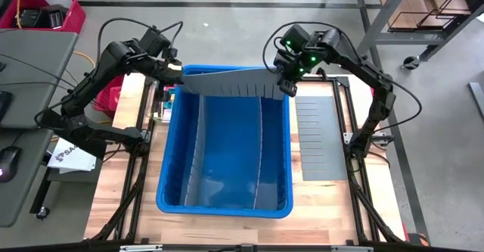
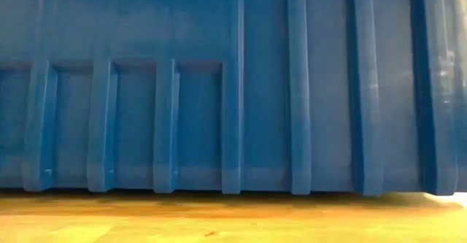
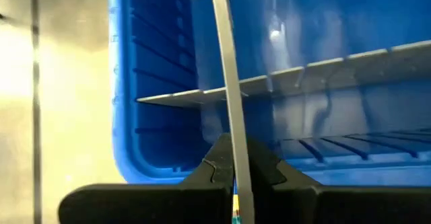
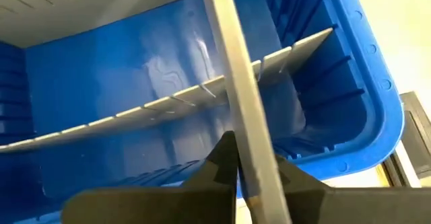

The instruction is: Sort blocks

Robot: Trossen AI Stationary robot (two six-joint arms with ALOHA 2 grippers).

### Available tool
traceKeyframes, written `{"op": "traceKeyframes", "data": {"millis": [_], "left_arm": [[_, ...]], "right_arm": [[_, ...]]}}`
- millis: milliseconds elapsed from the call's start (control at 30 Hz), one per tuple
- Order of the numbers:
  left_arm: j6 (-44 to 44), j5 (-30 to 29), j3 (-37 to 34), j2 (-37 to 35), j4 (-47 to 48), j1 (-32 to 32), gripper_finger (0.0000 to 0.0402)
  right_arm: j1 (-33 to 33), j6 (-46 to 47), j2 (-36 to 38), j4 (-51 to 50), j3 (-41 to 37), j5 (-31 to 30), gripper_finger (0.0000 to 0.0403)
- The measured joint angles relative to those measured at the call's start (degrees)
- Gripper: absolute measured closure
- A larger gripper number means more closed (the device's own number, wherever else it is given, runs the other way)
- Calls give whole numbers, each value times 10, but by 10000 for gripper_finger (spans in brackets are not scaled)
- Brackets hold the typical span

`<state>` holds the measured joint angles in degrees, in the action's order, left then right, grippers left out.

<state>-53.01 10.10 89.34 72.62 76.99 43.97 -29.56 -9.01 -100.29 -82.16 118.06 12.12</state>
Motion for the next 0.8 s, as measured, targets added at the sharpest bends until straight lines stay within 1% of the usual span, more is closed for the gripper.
{"op": "traceKeyframes", "data": {"millis": [133, 267, 367, 433, 633, 733, 800], "left_arm": [[-1, -1, 0, 0, 8, 0, 401], [3, -6, 0, 2, 8, 0, 401], [4, -58, 1, 9, -5, -1, 401], [4, -75, 1, 17, -6, -1, 401], [4, -83, 1, 29, 10, -4, 401], [9, -86, 1, 20, 19, -17, 401], [21, -75, 5, 10, 21, -26, 401]], "right_arm": [[0, 0, 1, 19, -19, 12, 403], [0, -2, 2, 27, -19, 13, 403], [4, -9, 5, 31, -9, 2, 403], [5, -11, 6, 32, 0, -6, 403], [5, -5, 10, 40, 10, -4, 403], [5, -9, 11, 38, 10, -3, 403], [5, -14, 13, 37, 10, -3, 403]]}}
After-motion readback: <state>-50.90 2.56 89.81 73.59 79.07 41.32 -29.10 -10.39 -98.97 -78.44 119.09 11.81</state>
